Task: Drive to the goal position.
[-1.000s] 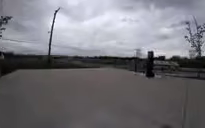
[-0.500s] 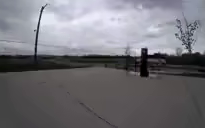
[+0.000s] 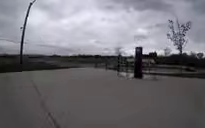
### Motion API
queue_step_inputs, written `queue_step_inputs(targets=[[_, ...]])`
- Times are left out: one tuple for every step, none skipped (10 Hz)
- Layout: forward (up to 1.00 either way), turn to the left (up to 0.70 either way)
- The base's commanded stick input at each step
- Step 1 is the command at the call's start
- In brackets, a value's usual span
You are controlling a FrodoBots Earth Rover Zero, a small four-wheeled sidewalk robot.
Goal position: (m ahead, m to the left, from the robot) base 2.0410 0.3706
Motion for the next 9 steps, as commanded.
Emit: queue_step_inputs(targets=[[1.00,0.00],[1.00,0.00],[1.00,0.00],[1.00,0.00],[1.00,0.00],[1.00,0.00],[1.00,0.00],[1.00,0.00],[1.00,0.00]])
